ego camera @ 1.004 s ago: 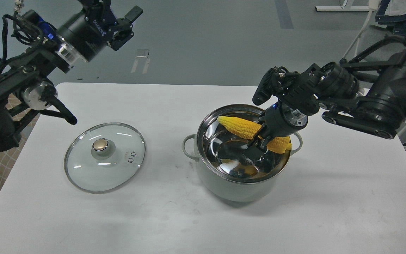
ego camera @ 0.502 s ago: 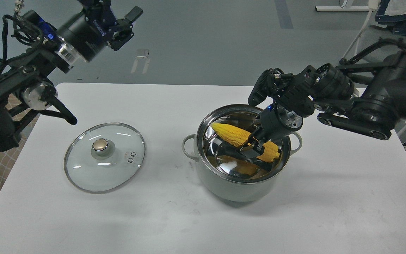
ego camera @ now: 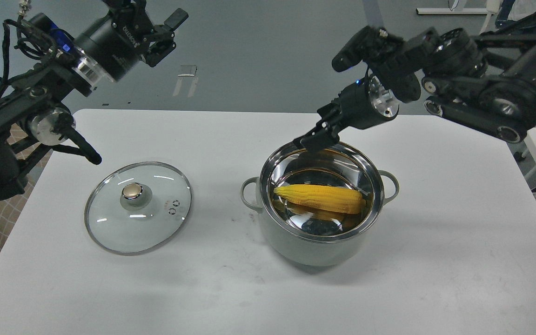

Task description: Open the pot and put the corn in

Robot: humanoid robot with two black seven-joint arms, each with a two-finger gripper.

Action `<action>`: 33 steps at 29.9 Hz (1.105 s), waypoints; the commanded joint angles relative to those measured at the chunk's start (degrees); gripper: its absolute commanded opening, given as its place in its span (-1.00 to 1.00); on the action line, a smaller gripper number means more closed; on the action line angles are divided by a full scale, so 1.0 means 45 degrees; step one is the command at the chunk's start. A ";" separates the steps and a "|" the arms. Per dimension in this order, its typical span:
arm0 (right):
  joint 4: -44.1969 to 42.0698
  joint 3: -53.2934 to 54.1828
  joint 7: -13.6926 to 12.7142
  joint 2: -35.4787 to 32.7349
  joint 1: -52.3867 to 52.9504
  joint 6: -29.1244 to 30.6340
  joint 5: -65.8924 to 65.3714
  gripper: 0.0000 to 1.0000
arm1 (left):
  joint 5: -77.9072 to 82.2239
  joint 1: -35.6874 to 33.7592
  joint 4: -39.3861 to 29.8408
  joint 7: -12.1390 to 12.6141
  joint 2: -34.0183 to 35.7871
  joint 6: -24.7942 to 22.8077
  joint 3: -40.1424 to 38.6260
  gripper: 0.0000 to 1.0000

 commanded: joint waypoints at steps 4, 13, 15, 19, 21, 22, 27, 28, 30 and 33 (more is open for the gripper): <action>-0.3170 0.2036 -0.0002 -0.0388 -0.0794 -0.1882 0.2178 1.00 | -0.0095 0.0085 0.0218 0.0000 -0.0305 0.0127 -0.0136 0.95; -0.5870 0.4534 -0.0002 -0.0272 -0.4192 -0.4563 0.7330 1.00 | -0.0096 0.0183 0.2227 0.0000 -0.1632 -0.0301 -0.0136 0.95; -0.5949 0.5218 -0.0002 -0.0330 -0.4876 -0.4563 0.8580 1.00 | -0.0135 0.0183 0.2812 0.0000 -0.2138 -0.0749 -0.0175 0.95; -0.6105 0.6527 -0.0002 -0.0350 -0.6165 -0.4428 1.1159 1.00 | -0.0174 0.0183 0.4334 0.0000 -0.3154 -0.1686 -0.0175 0.95; -0.6047 0.7152 -0.0002 -0.0311 -0.6713 -0.4252 1.2118 1.00 | -0.0213 0.0183 0.5096 0.0000 -0.3643 -0.2116 -0.0194 0.95; -0.5950 0.7620 -0.0002 -0.0291 -0.7083 -0.4000 1.2588 1.00 | -0.0233 0.0183 0.5565 0.0000 -0.3955 -0.2130 -0.0195 0.95; -0.5716 0.9611 -0.0002 -0.0252 -0.8100 -0.1778 1.3859 1.00 | -0.0933 0.0474 0.6176 0.0000 -0.4543 -0.2130 -0.0427 0.95; -0.5676 0.9946 -0.0002 -0.0233 -0.8238 -0.1461 1.4017 1.00 | -0.1129 0.0592 0.6176 0.0000 -0.4544 -0.2130 -0.0526 0.95; -0.5656 1.0650 -0.0002 -0.0155 -0.8493 -0.0680 1.4330 1.00 | -0.1540 0.0749 0.6137 0.0000 -0.4719 -0.2130 -0.0877 0.95; -0.5598 1.0789 -0.0002 -0.0057 -0.8513 -0.0482 1.4447 1.00 | -0.1542 0.0788 0.6040 0.0000 -0.4779 -0.2130 -0.0976 0.95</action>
